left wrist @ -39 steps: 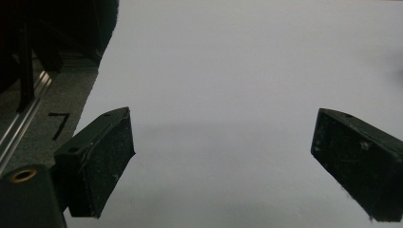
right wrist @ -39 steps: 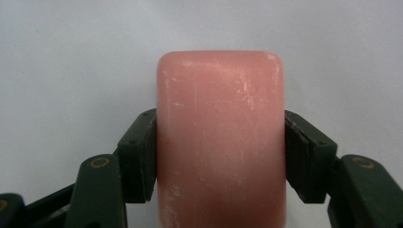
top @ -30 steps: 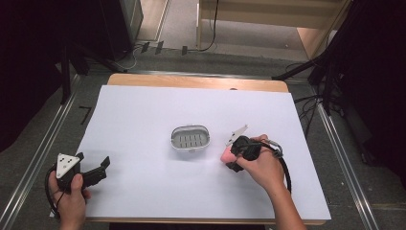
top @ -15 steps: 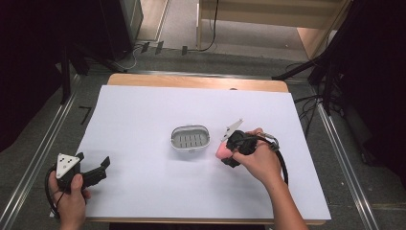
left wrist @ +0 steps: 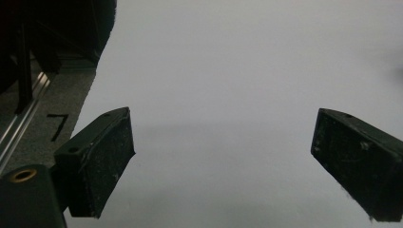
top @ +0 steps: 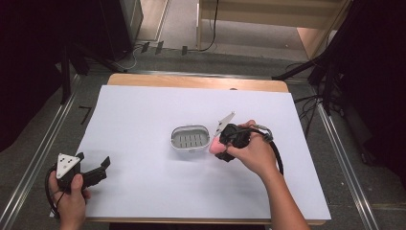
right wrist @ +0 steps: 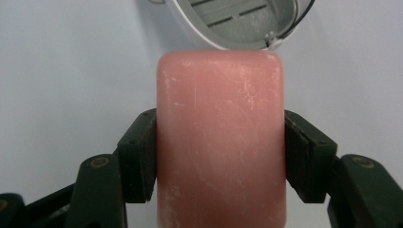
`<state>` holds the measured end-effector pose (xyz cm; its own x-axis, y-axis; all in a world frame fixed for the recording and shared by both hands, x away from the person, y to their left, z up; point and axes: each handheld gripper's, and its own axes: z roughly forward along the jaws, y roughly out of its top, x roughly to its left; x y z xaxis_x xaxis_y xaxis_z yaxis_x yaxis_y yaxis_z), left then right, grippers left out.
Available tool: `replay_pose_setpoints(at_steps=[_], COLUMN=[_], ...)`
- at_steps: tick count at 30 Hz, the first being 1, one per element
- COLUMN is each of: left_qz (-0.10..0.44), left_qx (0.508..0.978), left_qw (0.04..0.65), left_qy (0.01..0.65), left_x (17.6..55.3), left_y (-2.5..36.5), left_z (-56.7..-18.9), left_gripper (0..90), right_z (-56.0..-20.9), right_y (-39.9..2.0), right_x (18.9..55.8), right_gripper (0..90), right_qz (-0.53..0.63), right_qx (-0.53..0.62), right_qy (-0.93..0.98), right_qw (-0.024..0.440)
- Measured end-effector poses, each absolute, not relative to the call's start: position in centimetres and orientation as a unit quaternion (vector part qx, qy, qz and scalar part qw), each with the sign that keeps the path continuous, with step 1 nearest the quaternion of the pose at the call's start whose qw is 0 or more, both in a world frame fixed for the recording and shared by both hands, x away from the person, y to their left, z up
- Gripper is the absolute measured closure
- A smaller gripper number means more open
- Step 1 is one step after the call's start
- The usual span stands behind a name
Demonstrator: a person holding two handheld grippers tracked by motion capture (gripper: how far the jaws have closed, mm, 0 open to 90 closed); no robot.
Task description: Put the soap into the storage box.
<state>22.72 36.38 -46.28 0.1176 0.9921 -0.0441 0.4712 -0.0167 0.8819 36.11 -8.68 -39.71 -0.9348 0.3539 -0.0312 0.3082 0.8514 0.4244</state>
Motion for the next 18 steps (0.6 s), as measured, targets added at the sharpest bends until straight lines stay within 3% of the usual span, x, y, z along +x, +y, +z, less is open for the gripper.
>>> replay_pose_setpoints(at_steps=[18], left_qz=[0.327], left_qx=[0.633], left_qw=[0.397], left_qy=[0.578], left_x=[22.8], left_y=[36.4], left_z=[-46.3], left_gripper=[7.6], right_z=[-37.8], right_y=[-5.9], right_x=[37.1], right_gripper=[38.6], right_qz=[0.215], right_qx=[0.117], right_qy=[0.968], right_qw=[0.052])
